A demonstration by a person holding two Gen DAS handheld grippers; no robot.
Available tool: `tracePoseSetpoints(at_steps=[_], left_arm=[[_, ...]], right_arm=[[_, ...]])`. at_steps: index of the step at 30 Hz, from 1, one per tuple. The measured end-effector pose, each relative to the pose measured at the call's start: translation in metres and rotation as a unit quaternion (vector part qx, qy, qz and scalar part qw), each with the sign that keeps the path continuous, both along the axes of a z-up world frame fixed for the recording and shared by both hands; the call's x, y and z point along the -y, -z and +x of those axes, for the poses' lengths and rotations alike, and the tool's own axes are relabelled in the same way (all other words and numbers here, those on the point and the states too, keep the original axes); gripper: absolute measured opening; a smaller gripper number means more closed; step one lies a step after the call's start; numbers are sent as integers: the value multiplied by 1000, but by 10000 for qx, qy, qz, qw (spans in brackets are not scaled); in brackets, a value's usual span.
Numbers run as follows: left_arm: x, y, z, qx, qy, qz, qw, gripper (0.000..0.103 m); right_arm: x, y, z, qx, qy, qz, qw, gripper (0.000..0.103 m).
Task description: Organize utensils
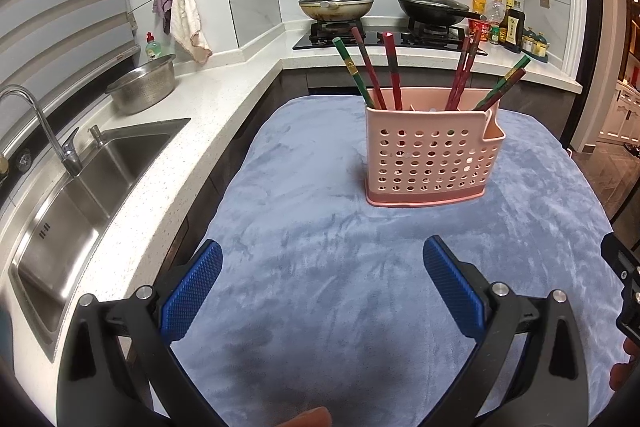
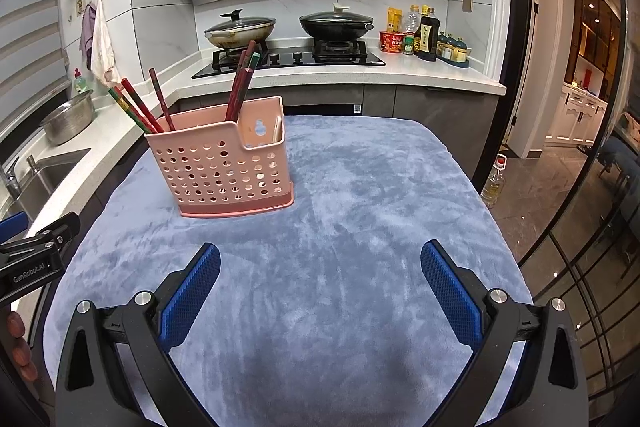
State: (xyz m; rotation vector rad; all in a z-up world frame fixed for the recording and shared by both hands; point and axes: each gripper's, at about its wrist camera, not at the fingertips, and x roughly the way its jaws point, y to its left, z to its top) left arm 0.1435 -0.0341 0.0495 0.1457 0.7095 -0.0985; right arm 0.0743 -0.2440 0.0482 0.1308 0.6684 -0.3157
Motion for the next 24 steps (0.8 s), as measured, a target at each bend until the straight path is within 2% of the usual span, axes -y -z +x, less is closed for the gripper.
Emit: tracePoseSetpoints(at_steps=[24], left_arm=[[1,1,-2,16,-16,-17,10000,96]], right_arm=[[-4,1,0,-55,-35,-20,10000,96]])
